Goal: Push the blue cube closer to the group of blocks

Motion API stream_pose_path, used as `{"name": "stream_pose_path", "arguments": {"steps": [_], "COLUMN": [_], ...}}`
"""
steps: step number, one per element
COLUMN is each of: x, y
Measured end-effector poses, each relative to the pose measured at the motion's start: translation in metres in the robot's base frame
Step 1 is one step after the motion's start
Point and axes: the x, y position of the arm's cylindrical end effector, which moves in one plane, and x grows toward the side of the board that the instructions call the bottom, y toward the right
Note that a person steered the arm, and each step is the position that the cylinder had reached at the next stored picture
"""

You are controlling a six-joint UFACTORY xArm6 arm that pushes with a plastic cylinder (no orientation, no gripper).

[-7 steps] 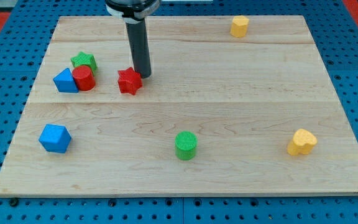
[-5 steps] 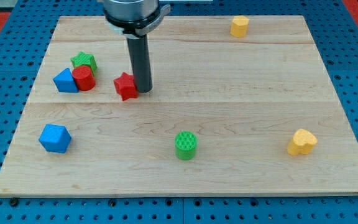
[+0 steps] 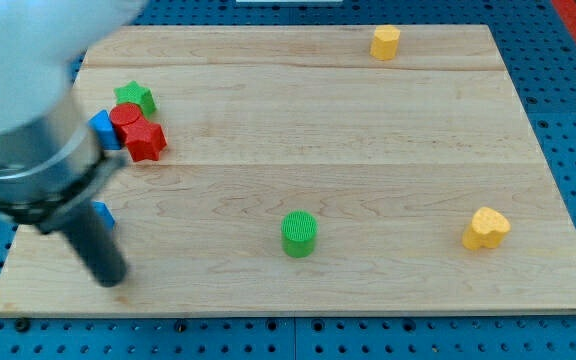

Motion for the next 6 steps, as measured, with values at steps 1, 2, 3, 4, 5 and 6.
{"name": "stream_pose_path", "arguments": {"steps": [1, 2, 3, 4, 5, 6], "x": [-0.027, -0.041, -0.043, -0.067, -0.093, -0.063], "y": [-0.035, -0.009, 0.029, 0.033, 0.028, 0.008]}}
